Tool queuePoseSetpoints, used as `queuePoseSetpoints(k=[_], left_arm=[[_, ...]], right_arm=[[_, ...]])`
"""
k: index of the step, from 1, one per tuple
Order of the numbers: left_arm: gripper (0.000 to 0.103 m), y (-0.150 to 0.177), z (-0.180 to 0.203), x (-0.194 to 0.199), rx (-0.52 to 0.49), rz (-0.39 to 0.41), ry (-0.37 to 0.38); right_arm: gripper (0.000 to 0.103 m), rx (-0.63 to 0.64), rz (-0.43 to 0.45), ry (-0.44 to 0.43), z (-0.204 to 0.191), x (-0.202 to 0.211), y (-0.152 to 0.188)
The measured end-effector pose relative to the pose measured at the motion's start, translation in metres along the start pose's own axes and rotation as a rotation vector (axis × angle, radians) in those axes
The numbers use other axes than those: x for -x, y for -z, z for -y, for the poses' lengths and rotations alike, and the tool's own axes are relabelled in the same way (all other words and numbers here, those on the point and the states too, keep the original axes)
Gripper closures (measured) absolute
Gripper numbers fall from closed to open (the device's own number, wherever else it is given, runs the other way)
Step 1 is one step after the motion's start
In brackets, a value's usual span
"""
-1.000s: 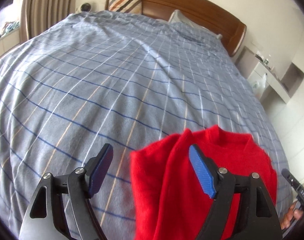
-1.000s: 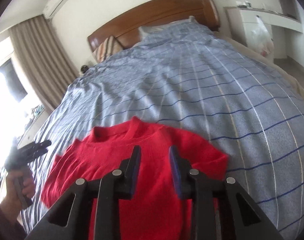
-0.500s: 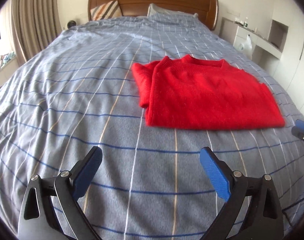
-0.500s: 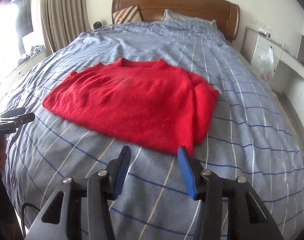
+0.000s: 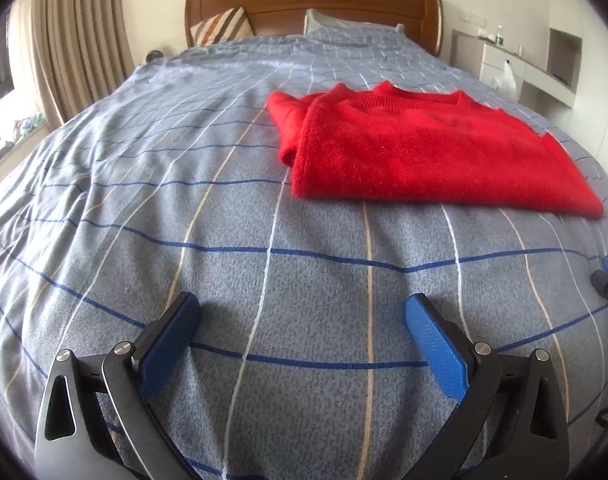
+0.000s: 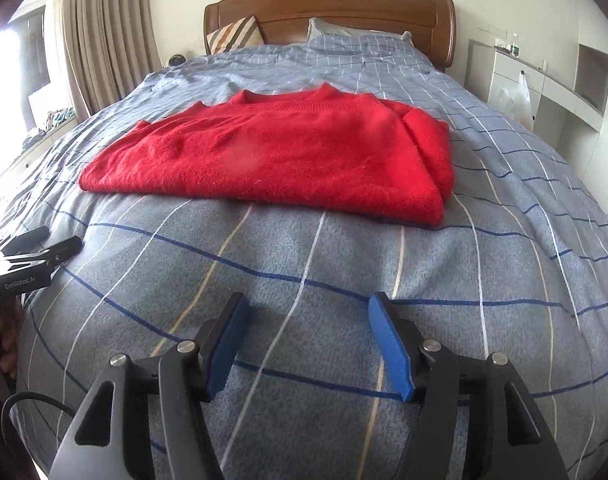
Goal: Fold small clothes
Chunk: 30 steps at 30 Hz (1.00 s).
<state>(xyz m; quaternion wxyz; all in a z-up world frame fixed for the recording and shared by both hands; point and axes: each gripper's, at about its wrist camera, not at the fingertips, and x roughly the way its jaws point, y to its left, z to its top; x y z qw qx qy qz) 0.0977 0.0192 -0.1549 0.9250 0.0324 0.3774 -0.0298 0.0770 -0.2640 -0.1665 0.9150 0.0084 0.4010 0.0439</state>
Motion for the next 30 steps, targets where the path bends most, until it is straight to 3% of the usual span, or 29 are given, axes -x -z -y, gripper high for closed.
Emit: queuePoseSetpoints(k=[30], left_arm=[[0.0, 0.0028, -0.0005, -0.0005, 0.001, 0.0, 0.005]], right_arm=[[0.037, 0.018, 0.013, 0.033, -0.0048, -0.0015, 0.0016]])
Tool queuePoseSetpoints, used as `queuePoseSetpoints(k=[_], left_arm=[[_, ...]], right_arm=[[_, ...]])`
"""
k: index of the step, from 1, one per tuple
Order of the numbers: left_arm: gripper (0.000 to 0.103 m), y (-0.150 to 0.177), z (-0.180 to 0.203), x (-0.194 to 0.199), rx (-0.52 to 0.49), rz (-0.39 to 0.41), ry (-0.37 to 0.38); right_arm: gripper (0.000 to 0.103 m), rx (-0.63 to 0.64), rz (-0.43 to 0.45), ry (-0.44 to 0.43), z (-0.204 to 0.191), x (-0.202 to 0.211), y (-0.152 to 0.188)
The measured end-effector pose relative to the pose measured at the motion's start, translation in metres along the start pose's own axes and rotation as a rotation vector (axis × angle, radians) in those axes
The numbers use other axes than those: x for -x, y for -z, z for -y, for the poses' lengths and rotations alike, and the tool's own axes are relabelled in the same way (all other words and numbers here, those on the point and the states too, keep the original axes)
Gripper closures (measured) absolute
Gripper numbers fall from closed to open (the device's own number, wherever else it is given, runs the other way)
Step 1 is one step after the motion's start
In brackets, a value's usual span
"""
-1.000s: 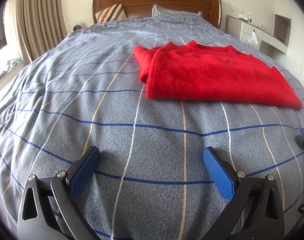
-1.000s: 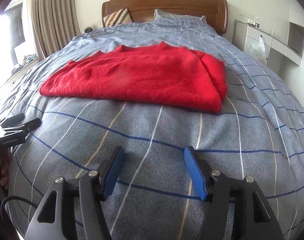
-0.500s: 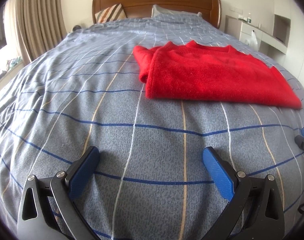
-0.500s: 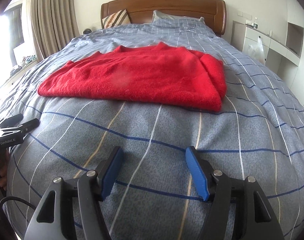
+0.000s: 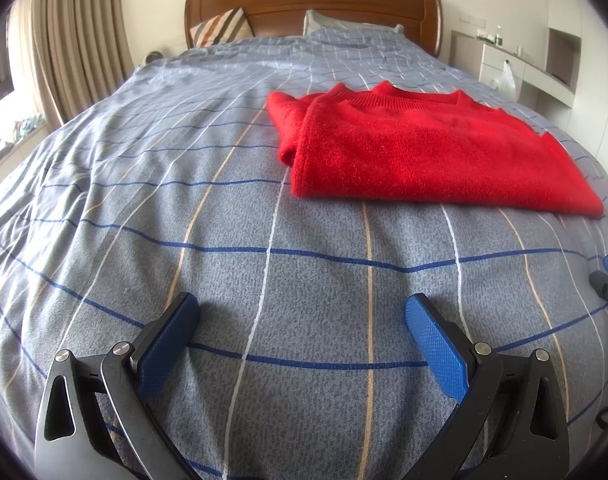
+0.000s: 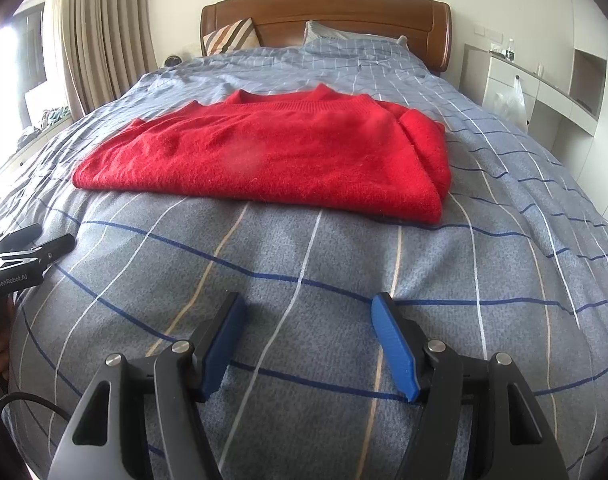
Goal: Fold small clothes
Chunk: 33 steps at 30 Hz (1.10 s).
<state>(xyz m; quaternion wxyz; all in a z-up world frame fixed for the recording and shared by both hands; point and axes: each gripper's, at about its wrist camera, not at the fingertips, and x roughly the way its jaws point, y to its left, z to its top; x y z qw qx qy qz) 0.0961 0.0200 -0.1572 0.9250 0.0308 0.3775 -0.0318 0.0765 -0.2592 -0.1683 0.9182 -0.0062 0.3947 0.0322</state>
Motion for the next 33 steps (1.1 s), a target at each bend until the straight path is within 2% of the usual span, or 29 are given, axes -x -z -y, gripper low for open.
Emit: queuePoseSetpoints(k=[26, 28, 29, 31, 33], left_arm=[[0.0, 0.001, 0.0, 0.0, -0.001, 0.001, -0.001], [0.0, 0.001, 0.0, 0.0, -0.001, -0.001, -0.002], [0.0, 0.001, 0.0, -0.001, -0.001, -0.002, -0.003], [0.0, 0.0, -0.001, -0.001, -0.001, -0.001, -0.002], [0.0, 0.0, -0.001, 0.0, 0.001, 0.003, -0.001]], right_arm=[[0.036, 0.013, -0.016, 0.022, -0.002, -0.002, 0.0], [0.036, 0.006, -0.058, -0.007, 0.002, 0.0, -0.009], [0.036, -0.021, -0.071, -0.056, 0.009, 0.002, -0.016], [0.037, -0.108, -0.047, -0.182, 0.034, 0.008, -0.037], [0.037, -0.195, -0.005, -0.19, 0.067, 0.009, -0.063]])
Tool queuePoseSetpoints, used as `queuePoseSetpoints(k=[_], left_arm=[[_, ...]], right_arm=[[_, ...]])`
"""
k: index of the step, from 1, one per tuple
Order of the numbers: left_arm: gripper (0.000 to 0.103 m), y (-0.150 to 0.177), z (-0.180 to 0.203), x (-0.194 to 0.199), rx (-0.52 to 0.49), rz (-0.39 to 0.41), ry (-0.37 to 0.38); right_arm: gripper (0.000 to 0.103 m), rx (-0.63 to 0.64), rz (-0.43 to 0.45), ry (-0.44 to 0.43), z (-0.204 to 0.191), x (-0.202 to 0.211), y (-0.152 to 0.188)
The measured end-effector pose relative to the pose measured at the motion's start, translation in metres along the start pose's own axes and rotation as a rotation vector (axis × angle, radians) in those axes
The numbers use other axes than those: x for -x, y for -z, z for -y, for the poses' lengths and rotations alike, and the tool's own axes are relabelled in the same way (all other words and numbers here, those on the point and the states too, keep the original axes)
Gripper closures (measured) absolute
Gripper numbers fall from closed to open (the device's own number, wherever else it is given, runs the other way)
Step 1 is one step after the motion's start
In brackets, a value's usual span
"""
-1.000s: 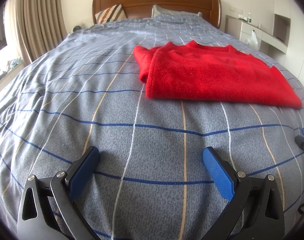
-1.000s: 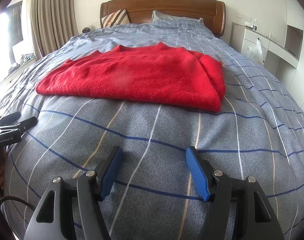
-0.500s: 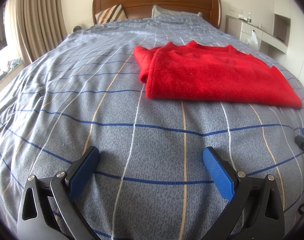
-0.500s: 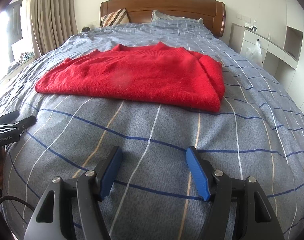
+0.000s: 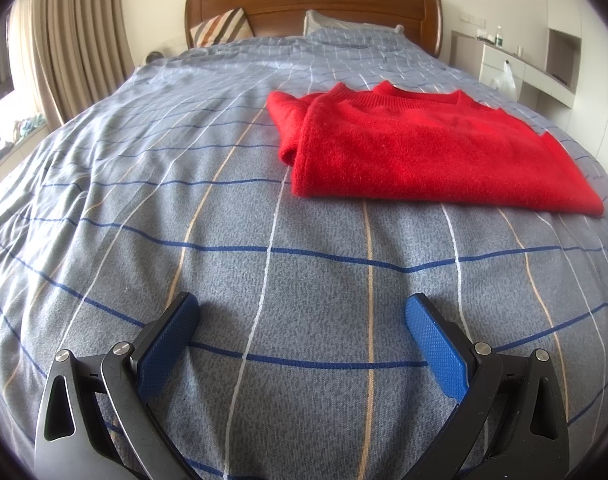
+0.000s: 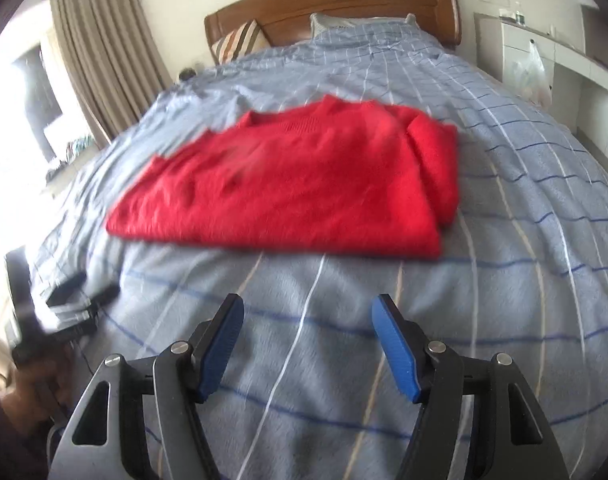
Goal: Fold small clothes
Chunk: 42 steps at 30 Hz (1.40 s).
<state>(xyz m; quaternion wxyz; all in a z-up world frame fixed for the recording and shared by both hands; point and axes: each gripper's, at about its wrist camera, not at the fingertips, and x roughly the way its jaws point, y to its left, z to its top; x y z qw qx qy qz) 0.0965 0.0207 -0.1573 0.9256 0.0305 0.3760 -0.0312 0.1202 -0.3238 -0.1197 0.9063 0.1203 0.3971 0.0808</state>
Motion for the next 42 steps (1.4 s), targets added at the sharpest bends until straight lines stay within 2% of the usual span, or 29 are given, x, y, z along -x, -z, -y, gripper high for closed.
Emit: queuePoseSetpoints(k=[3, 6, 8, 11, 12, 14, 16, 20, 24, 27, 30, 33, 36, 38, 39, 42], left_arm=[[0.0, 0.0, -0.001, 0.001, 0.001, 0.003, 0.001], [0.0, 0.0, 0.0, 0.001, 0.001, 0.003, 0.002], [0.0, 0.0, 0.0, 0.001, 0.001, 0.003, 0.001], [0.001, 0.0, -0.001, 0.0, 0.001, 0.004, 0.002], [0.001, 0.001, 0.0, 0.001, 0.001, 0.004, 0.003], [0.001, 0.0, 0.0, 0.002, 0.003, 0.007, 0.007], [0.001, 0.0, 0.0, 0.002, 0.005, 0.009, 0.011], [0.001, 0.002, 0.0, 0.003, 0.007, 0.015, 0.015], [0.001, 0.002, 0.0, 0.003, 0.01, 0.02, 0.02], [0.001, 0.003, -0.001, 0.003, 0.01, 0.02, 0.022], [0.001, 0.004, -0.001, 0.004, 0.01, 0.02, 0.022], [0.001, 0.004, -0.001, 0.004, 0.01, 0.02, 0.022], [0.001, 0.004, -0.001, 0.004, 0.01, 0.021, 0.022], [0.001, 0.004, 0.0, 0.004, 0.011, 0.024, 0.024], [0.001, 0.004, 0.0, 0.003, 0.012, 0.025, 0.025], [0.001, 0.004, 0.0, 0.003, 0.011, 0.027, 0.023]], right_arm=[[0.037, -0.181, 0.013, -0.024, 0.051, -0.011, -0.046], [0.036, -0.294, -0.049, -0.055, 0.089, -0.044, -0.073], [0.036, -0.351, -0.094, -0.081, 0.102, -0.067, -0.077], [0.038, -0.363, -0.156, -0.133, 0.096, -0.092, -0.073], [0.043, -0.324, -0.181, -0.131, 0.088, -0.098, -0.073], [0.089, -0.23, -0.21, -0.034, 0.069, -0.101, -0.076], [0.091, -0.228, -0.18, 0.004, 0.058, -0.094, -0.087], [0.092, -0.174, -0.1, -0.08, 0.003, -0.075, -0.128], [0.092, -0.033, -0.125, -0.192, -0.092, -0.087, -0.159], [0.092, 0.091, -0.18, -0.217, -0.16, -0.113, -0.155], [0.091, 0.162, -0.278, -0.259, -0.202, -0.145, -0.131], [0.074, 0.135, -0.359, -0.379, -0.218, -0.17, -0.111], [0.073, 0.092, -0.325, -0.496, -0.21, -0.152, -0.104], [0.072, 0.098, -0.286, -0.486, -0.2, -0.134, -0.109], [0.072, 0.106, -0.272, -0.453, -0.196, -0.129, -0.113], [0.072, 0.221, -0.258, -0.26, -0.189, -0.12, -0.112]])
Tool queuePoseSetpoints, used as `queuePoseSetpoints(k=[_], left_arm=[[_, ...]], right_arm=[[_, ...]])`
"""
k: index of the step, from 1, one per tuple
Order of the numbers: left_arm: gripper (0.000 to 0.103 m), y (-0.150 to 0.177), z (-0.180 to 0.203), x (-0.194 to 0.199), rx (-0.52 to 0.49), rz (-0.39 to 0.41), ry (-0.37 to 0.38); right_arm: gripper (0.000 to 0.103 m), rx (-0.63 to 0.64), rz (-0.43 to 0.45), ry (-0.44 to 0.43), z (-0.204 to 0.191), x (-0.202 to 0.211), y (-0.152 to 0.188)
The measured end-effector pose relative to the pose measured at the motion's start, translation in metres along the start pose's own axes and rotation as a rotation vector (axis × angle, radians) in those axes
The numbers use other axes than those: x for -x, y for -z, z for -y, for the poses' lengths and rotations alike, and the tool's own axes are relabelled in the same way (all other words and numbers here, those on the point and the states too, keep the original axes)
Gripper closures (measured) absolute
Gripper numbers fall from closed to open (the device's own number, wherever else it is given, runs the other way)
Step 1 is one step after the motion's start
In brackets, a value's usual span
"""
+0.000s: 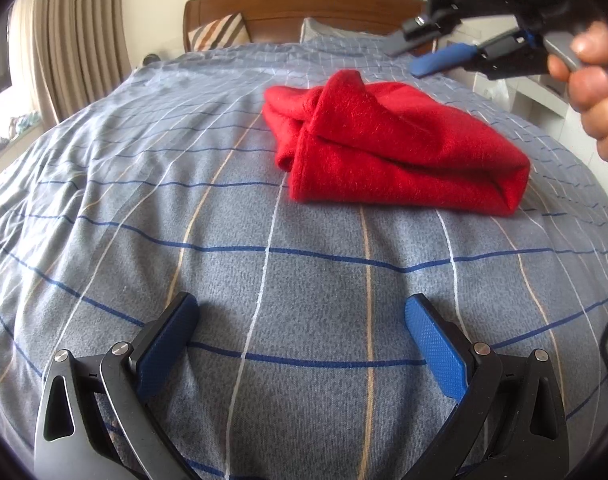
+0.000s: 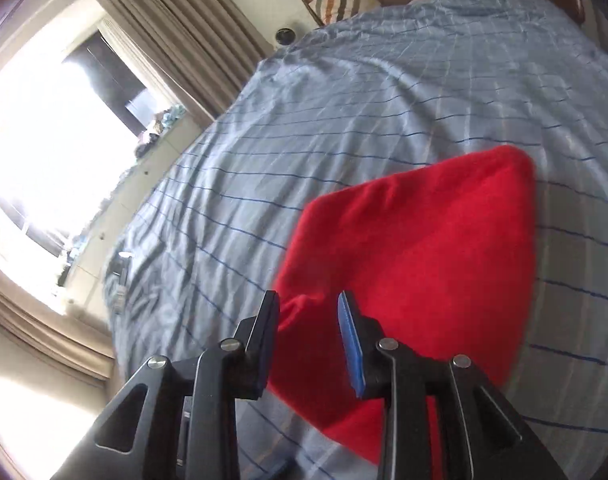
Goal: Fold small clothes
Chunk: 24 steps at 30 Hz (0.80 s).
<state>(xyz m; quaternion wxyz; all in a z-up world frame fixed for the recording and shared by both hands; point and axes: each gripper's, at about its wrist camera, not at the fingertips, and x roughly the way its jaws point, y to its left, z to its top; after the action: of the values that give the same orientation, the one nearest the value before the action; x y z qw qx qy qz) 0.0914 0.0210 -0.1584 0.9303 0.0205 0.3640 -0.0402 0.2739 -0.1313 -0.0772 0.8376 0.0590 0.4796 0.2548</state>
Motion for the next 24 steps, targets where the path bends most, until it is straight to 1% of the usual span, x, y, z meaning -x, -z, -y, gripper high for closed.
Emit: queuePoseSetpoints(k=[1, 2, 4, 6, 7, 8, 10, 11, 13, 15, 16, 17, 18, 20, 21, 23, 24], left_arm=[[0.001, 0.0, 0.0, 0.0, 0.0, 0.001, -0.001], [0.001, 0.0, 0.0, 0.0, 0.0, 0.0, -0.001], [0.001, 0.0, 0.0, 0.0, 0.0, 0.0, -0.001], [0.001, 0.0, 0.0, 0.0, 0.0, 0.0, 0.0], [0.001, 0.0, 0.0, 0.0, 0.0, -0.001, 0.0], [0.001, 0.0, 0.0, -0.001, 0.0, -0.002, 0.0], [0.001, 0.001, 0.001, 0.0, -0.001, -0.002, 0.001], [0.001, 0.0, 0.002, -0.001, -0.002, -0.002, 0.001], [0.001, 0.0, 0.002, -0.001, 0.0, -0.001, 0.001], [0.001, 0.001, 0.002, 0.0, 0.0, 0.001, 0.001], [0.001, 0.001, 0.002, 0.0, 0.0, 0.001, 0.0], [0.001, 0.0, 0.003, 0.0, -0.001, 0.0, -0.001], [0.001, 0.001, 0.002, 0.0, 0.0, -0.003, 0.001], [0.001, -0.003, 0.0, -0.001, 0.0, -0.035, 0.013], [0.001, -0.008, -0.001, -0.001, -0.004, -0.073, 0.03], [0.001, -0.023, -0.007, 0.001, -0.023, -0.157, 0.082], [0.002, -0.034, -0.012, 0.006, -0.013, -0.157, 0.124]], right_arm=[[0.072, 0.03, -0.019, 0.039, 0.0, -0.002, 0.005], [0.072, 0.048, -0.042, 0.04, 0.0, -0.008, 0.01], [0.072, 0.078, -0.081, 0.014, -0.01, -0.029, 0.023], [0.072, 0.091, -0.131, -0.03, -0.024, -0.055, 0.041], [0.072, 0.104, -0.138, -0.037, -0.03, -0.064, 0.048], [0.072, 0.114, -0.127, -0.044, -0.036, -0.065, 0.052], [0.072, 0.099, -0.107, -0.096, -0.037, -0.054, 0.052], [0.072, 0.091, -0.09, -0.106, -0.035, -0.042, 0.051], [0.072, 0.103, -0.038, -0.1, -0.031, -0.011, 0.052], [0.072, 0.113, -0.008, -0.048, -0.022, 0.012, 0.056], [0.072, 0.11, -0.006, -0.011, -0.014, 0.018, 0.06], [0.072, 0.098, -0.018, 0.021, -0.005, 0.016, 0.065], [0.072, 0.075, -0.048, 0.044, 0.004, 0.009, 0.071], [0.072, 0.026, -0.111, 0.053, 0.019, -0.009, 0.088], [0.072, 0.024, -0.105, 0.037, 0.02, -0.009, 0.095], [0.072, 0.027, -0.062, 0.003, 0.019, 0.005, 0.098], [0.069, 0.012, -0.034, -0.027, 0.021, 0.013, 0.096]])
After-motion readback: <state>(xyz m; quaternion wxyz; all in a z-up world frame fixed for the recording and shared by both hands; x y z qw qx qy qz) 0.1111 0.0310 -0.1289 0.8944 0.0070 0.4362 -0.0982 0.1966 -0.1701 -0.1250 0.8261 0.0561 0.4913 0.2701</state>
